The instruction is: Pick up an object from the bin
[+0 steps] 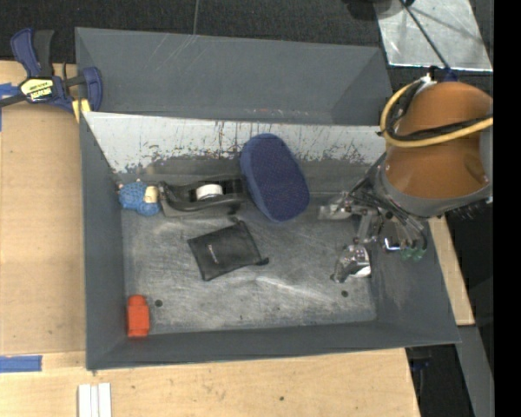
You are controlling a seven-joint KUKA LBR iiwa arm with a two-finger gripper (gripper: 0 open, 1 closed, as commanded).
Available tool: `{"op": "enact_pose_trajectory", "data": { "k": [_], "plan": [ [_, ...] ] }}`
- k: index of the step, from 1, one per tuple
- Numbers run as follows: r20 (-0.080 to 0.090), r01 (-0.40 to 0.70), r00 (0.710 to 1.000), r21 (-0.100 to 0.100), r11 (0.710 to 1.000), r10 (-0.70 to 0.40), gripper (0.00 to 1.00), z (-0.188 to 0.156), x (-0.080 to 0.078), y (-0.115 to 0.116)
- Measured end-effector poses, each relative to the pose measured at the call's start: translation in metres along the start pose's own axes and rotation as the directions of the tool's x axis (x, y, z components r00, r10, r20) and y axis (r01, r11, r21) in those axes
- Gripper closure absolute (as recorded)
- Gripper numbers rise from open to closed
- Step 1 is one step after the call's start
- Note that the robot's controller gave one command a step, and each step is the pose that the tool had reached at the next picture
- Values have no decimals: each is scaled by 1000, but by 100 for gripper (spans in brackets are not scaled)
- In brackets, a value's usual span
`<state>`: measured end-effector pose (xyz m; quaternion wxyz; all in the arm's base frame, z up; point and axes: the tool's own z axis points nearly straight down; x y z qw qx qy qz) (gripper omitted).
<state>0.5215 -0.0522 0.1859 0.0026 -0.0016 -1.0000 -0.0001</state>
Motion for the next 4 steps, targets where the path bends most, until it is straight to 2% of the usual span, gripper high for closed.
{"op": "enact_pose_trajectory", "data": {
  "k": [1, 2, 3, 4],
  "plan": [
    [14, -155, 988, 0, 988, 155, 0, 115, 19, 81],
    [9, -44, 999, 0, 999, 44, 0, 84, -92, 81],
    [12, -54, 998, 10, 998, 54, 0, 84, -70, 108],
    [20, -145, 989, 7, 989, 145, 0, 109, -73, 110]
  ]
}}
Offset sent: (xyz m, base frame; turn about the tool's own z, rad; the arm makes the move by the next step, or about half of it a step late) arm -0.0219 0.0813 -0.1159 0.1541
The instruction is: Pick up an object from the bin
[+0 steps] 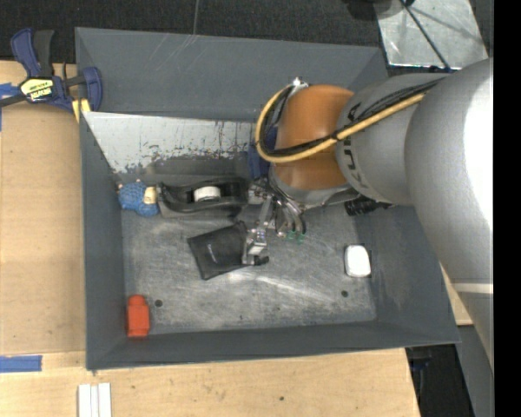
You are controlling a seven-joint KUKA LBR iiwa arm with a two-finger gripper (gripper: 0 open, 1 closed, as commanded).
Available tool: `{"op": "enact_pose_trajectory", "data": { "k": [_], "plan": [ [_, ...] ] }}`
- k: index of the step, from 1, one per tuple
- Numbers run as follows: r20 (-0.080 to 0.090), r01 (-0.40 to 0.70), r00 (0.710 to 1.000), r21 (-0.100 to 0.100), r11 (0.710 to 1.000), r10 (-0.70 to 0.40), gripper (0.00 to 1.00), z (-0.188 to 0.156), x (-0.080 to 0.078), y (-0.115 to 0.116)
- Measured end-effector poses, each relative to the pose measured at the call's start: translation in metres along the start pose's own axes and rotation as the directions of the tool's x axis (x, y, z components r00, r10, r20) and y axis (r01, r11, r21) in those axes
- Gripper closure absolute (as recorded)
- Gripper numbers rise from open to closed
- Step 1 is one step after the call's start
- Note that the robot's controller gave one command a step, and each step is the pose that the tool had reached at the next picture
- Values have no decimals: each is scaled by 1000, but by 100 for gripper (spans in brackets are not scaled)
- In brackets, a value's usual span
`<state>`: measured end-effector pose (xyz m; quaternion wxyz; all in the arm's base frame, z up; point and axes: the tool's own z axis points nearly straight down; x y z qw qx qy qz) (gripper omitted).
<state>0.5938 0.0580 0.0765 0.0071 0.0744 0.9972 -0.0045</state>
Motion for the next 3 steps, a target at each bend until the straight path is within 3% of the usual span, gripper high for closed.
{"op": "enact_pose_trajectory", "data": {
  "k": [1, 2, 3],
  "plan": [
    [-8, -2, 1000, -6, 1000, 2, 0, -2, -2, -2],
    [6, -3, 1000, -5, 1000, 3, 100, -5, -6, -4],
    [-10, -4, 1000, -7, 1000, 4, 100, -22, -8, -6]
  ]
}}
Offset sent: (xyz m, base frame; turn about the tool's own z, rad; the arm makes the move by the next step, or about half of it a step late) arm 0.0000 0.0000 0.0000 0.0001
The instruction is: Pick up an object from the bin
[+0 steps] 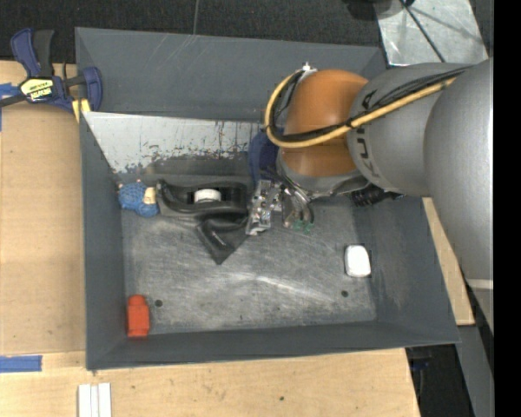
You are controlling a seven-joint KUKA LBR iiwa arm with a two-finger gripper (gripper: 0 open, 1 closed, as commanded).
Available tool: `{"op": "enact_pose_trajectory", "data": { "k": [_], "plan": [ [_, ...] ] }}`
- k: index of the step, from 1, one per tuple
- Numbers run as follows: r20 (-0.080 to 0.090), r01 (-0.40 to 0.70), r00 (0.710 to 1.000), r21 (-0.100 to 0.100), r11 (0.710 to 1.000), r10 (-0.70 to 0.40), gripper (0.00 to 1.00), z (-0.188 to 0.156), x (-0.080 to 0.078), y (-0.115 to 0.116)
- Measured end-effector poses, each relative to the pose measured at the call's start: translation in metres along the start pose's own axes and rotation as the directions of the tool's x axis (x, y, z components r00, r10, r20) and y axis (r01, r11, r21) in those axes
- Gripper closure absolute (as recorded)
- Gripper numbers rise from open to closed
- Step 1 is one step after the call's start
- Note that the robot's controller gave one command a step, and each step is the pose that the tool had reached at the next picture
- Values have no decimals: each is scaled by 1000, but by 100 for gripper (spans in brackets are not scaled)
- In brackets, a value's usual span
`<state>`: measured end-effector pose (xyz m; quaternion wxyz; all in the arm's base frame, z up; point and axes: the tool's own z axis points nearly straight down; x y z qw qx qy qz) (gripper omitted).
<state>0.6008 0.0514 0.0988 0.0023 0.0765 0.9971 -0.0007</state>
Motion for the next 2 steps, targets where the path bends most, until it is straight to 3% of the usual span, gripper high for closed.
{"op": "enact_pose_trajectory", "data": {
  "k": [1, 2],
  "plan": [
    [0, 1, 1000, -2, 1000, -1, 100, -43, -1, 0],
    [2, 3, 1000, -2, 1000, -3, 100, -65, -3, 0]
  ]
}}
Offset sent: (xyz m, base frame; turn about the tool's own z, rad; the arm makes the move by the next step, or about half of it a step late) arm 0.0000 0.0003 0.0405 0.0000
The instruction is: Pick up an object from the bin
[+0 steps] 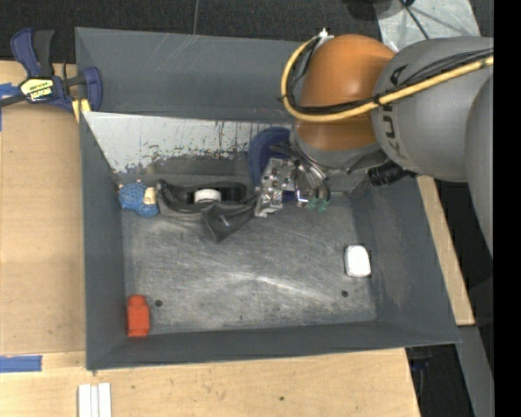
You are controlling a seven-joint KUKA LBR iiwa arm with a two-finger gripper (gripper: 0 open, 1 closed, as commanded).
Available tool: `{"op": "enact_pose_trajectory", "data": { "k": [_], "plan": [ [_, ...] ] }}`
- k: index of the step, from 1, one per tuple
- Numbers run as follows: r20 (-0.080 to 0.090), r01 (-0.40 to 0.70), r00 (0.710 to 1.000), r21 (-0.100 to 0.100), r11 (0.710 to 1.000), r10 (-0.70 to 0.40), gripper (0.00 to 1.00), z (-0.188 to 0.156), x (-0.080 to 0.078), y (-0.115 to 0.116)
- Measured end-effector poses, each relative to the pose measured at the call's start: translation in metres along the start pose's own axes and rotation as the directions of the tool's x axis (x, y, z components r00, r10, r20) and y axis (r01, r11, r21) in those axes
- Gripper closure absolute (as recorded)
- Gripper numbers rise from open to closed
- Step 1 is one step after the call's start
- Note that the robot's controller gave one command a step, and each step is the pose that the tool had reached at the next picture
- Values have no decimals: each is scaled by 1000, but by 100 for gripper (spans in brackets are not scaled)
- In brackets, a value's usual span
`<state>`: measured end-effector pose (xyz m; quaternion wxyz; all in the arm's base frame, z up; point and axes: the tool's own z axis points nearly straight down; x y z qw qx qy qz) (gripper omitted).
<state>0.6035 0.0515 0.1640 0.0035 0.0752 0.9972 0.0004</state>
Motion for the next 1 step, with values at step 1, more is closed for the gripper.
{"op": "enact_pose_trajectory", "data": {
  "k": [1],
  "plan": [
    [0, 2, 1000, 0, 1000, -2, 100, -9, -2, 0]
  ]
}}
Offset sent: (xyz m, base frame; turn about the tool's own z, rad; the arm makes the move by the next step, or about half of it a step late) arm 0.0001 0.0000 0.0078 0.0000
